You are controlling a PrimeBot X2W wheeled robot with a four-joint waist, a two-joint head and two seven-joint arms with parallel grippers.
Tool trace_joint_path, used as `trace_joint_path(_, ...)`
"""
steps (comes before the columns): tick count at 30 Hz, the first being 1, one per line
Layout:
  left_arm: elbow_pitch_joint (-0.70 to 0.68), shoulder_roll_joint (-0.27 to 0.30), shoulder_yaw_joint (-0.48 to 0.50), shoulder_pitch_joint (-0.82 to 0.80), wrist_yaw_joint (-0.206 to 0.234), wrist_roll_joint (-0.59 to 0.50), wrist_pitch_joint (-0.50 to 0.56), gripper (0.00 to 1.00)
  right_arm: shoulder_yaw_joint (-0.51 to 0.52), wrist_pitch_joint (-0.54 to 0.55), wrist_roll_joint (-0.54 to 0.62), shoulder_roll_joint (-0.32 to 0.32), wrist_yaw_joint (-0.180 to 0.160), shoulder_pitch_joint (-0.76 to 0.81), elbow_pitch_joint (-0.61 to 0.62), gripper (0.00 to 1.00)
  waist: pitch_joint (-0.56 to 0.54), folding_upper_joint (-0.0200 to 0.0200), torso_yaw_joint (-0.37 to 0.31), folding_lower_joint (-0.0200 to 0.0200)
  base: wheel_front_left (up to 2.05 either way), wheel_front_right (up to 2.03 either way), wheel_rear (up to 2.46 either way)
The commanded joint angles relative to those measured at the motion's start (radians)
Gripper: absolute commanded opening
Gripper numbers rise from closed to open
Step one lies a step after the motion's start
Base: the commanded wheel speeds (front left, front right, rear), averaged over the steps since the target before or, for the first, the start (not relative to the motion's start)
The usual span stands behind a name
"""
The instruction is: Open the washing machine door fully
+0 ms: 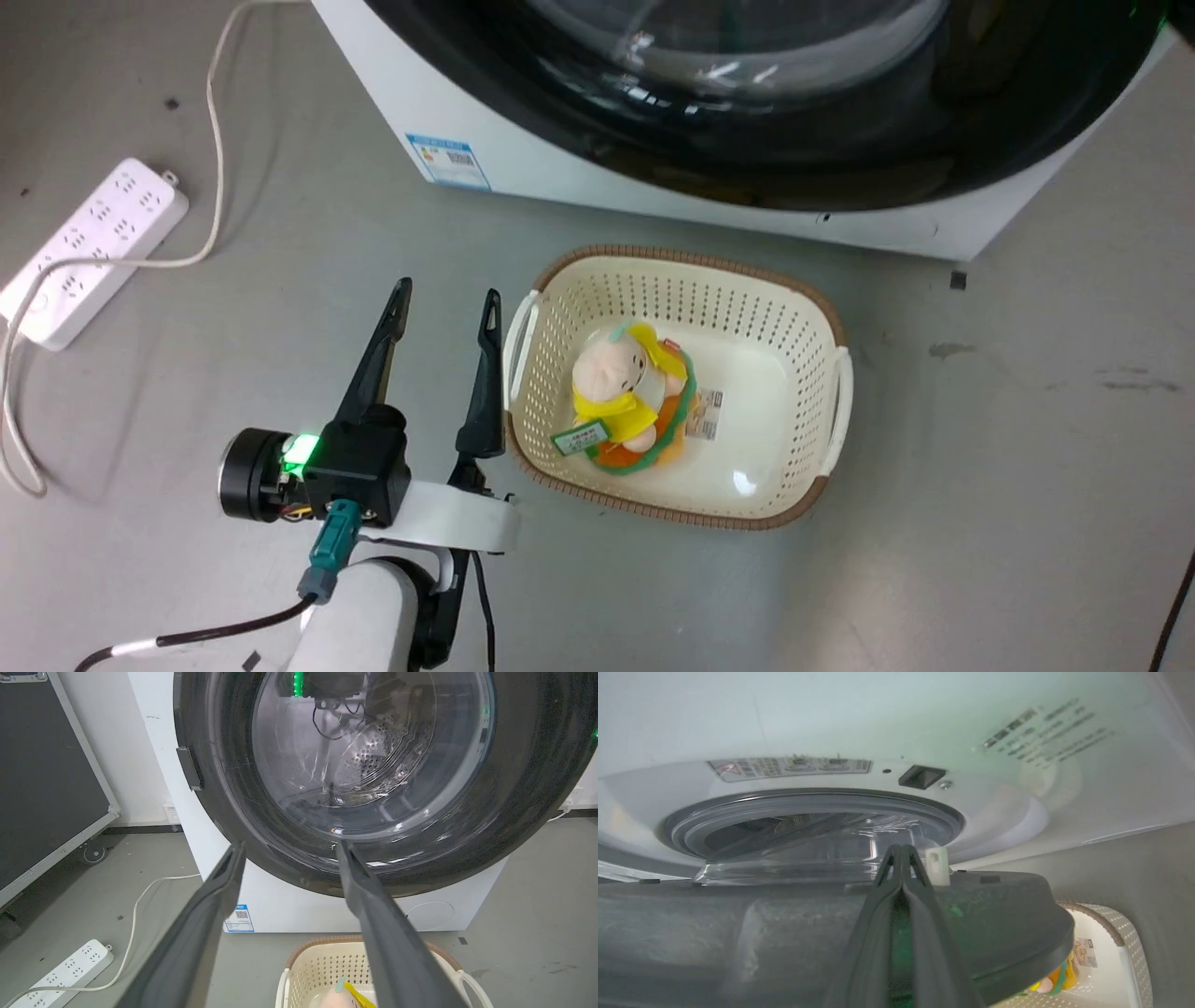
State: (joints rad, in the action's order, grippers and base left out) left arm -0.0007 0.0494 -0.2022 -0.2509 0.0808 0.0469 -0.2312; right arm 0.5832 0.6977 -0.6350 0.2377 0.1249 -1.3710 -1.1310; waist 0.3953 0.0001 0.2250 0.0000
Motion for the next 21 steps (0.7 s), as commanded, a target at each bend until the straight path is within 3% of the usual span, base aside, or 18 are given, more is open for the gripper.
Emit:
trace_joint_path(1,0.006,0.001,-0.003,-0.012,0.006,-0.004,-0.012,1.00,0.011,0.036,-0.030,-0.031,0.006,0.004,-0.033,0.00,-0.028,-0.0001,-0.005,0.0000,0.00,0.00,0.00)
trace_joint_path(11,0.038,0.003,-0.008,0.045,0.005,-0.009,-0.030,1.00,0.023,0.176,-0.112,-0.097,0.006,0.124,-0.038,0.00,-0.149,-0.0001,-0.018,0.0000,0.00,0.00,0.00)
trace_joint_path(21,0.057,0.005,-0.004,0.138,0.000,-0.016,-0.031,1.00,-0.042,0.306,-0.178,-0.178,0.006,0.366,0.120,0.00,-0.266,-0.0001,-0.036,0.0000,0.00,0.00,0.00)
